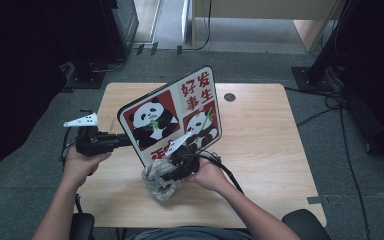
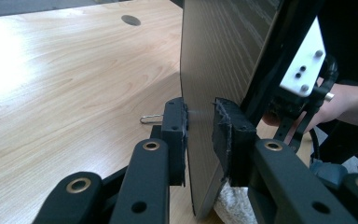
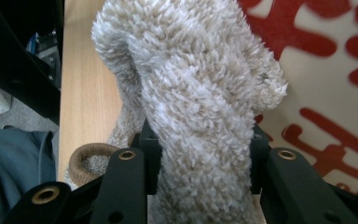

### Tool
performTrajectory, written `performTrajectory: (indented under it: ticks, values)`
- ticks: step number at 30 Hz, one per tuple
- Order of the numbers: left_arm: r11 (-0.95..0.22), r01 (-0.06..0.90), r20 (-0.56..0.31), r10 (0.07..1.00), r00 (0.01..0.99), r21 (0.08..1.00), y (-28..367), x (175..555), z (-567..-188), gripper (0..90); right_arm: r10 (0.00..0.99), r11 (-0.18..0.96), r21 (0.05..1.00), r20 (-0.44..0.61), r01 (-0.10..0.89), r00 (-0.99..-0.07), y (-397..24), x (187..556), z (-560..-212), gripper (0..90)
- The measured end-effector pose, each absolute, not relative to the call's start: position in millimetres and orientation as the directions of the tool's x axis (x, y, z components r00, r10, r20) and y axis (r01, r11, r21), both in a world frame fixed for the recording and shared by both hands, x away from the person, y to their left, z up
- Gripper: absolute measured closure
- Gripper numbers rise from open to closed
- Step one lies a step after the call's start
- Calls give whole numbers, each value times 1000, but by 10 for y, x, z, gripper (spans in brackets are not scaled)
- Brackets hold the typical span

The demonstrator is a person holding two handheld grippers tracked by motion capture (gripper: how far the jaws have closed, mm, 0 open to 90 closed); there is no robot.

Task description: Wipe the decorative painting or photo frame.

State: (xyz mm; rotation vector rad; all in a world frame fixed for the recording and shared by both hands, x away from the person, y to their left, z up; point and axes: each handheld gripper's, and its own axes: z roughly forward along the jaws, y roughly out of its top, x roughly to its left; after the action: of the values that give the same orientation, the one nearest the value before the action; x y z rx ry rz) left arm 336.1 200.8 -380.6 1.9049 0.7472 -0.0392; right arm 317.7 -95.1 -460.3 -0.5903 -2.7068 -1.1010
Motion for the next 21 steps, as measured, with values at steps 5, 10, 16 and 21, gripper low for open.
performTrajectory:
  ticks: [5, 10, 16, 21]
  values:
    - [-264, 512, -350, 480, 805, 817, 2009, 3361, -3806, 736, 301, 664, 617, 296, 422, -906, -962, 3171, -4685, 635]
    - [-262, 514, -351, 481, 803, 816, 2013, 3364, -3809, 722, 304, 675, 604, 295, 424, -906, -970, 3167, -4732, 635]
    - [-262, 515, -351, 484, 802, 816, 2017, 3365, -3808, 710, 307, 675, 600, 300, 429, -903, -978, 3164, -4755, 635]
    - [-259, 516, -350, 489, 799, 817, 2019, 3369, -3811, 689, 306, 668, 598, 322, 443, -896, -987, 3166, -4767, 636]
